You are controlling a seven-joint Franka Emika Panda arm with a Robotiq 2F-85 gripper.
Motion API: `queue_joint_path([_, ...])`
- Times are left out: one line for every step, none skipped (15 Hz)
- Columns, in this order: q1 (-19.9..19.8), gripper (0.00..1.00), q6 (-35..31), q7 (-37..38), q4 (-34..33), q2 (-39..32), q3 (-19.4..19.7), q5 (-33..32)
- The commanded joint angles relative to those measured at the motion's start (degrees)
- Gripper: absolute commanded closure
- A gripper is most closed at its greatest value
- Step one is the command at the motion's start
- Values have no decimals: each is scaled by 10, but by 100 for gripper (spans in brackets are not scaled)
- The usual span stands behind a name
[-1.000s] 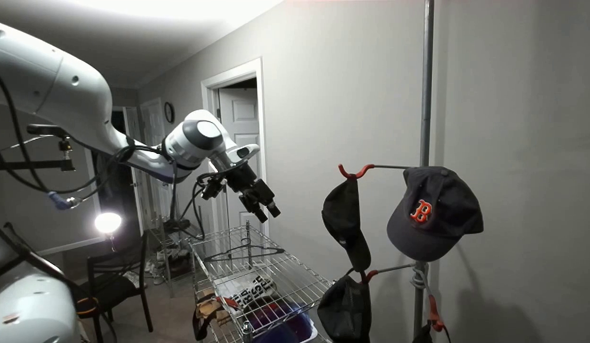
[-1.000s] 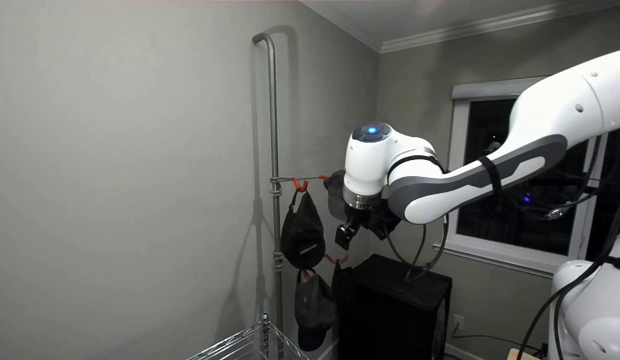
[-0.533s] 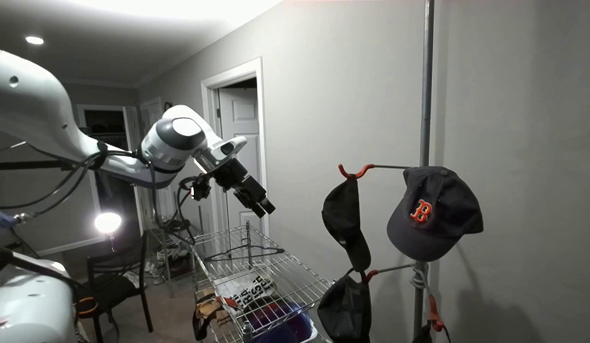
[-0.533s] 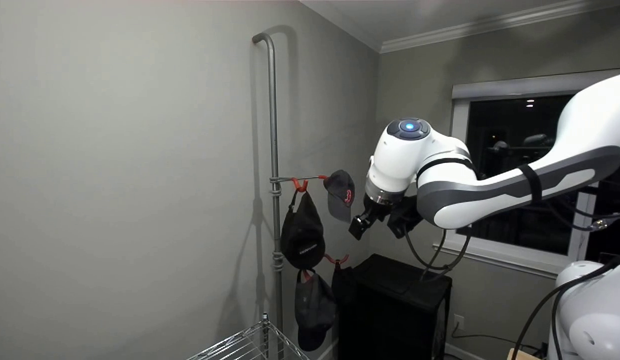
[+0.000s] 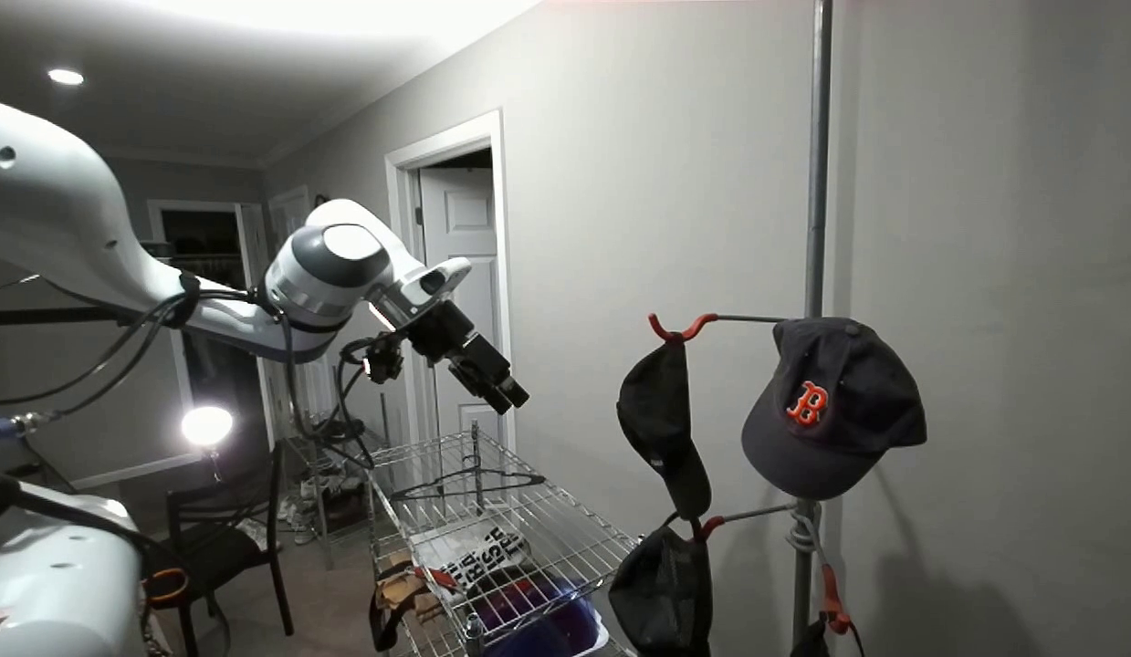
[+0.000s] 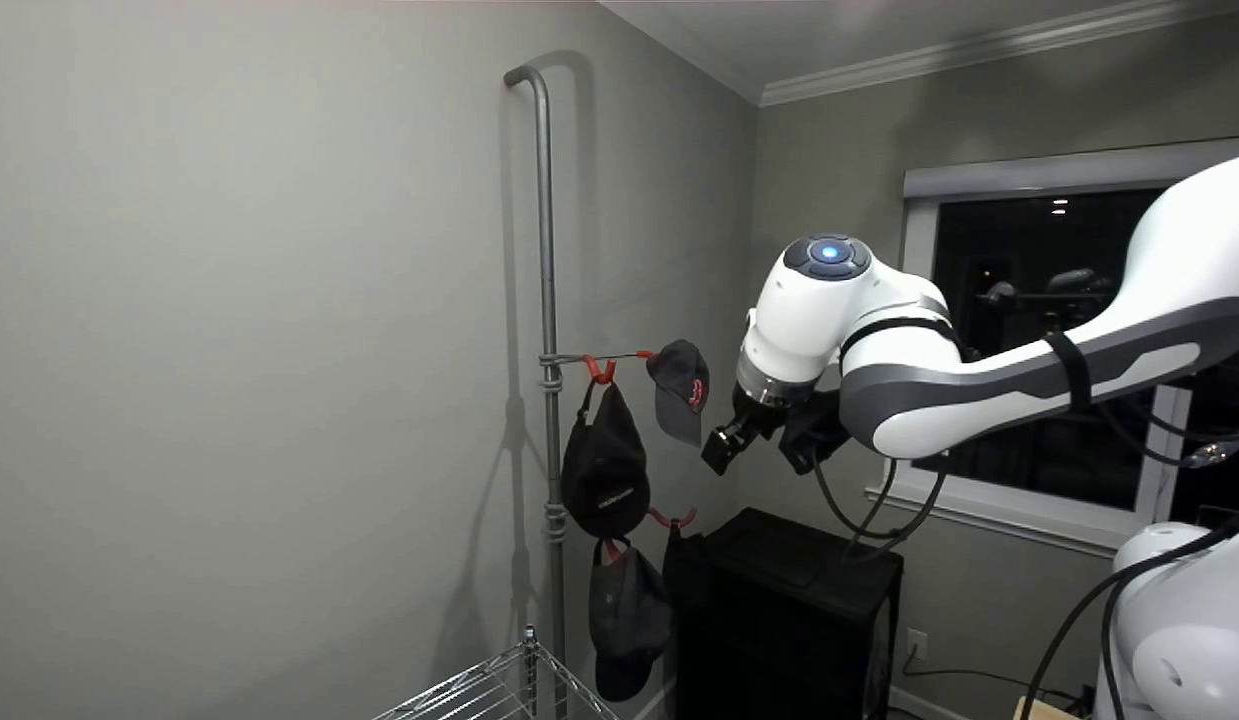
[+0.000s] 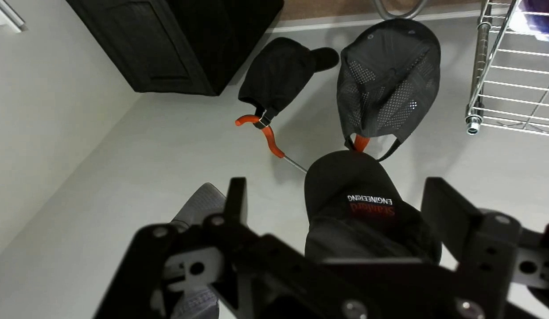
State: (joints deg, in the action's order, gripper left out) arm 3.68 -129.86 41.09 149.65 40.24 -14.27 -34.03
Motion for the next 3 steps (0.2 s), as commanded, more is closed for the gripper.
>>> queue_joint_path([-17, 0, -5, -10, 1, 3, -14, 13])
queue_joint_path([-17, 0, -5, -10, 1, 3, -14, 13])
queue_joint_path([-17, 0, -5, -10, 1, 3, -14, 13])
